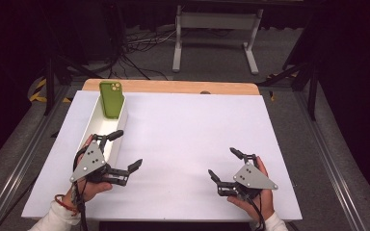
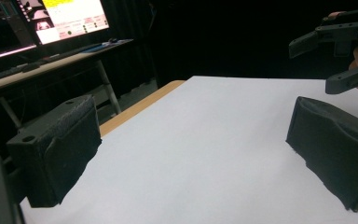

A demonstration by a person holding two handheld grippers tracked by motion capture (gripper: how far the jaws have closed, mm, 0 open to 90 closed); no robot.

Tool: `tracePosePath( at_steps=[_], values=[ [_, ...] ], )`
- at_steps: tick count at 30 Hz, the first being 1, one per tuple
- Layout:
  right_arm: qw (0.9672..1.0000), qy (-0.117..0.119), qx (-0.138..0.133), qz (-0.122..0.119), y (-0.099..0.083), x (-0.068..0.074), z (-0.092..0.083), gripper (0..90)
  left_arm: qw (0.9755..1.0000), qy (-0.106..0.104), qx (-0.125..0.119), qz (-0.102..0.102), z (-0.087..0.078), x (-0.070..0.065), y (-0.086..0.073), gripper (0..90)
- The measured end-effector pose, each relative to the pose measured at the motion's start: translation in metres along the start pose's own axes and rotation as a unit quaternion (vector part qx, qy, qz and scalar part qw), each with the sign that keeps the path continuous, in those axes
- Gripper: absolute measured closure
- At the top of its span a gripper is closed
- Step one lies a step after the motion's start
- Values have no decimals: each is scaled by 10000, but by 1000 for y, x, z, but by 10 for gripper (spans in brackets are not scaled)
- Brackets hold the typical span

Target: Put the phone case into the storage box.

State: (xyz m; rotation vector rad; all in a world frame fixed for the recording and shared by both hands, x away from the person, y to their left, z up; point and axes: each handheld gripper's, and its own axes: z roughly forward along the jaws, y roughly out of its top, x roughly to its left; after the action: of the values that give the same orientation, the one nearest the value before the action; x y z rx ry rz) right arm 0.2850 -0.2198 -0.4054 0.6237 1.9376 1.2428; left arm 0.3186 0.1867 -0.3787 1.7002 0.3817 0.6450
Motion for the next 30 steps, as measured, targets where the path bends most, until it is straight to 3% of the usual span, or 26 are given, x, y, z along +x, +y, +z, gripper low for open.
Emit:
tracePosePath(
  at_steps=[30],
  values=[
    [9999,13,14,-152,0,6,-2,99,9994,-98,312,85,-2,-24,-26,44]
  ],
)
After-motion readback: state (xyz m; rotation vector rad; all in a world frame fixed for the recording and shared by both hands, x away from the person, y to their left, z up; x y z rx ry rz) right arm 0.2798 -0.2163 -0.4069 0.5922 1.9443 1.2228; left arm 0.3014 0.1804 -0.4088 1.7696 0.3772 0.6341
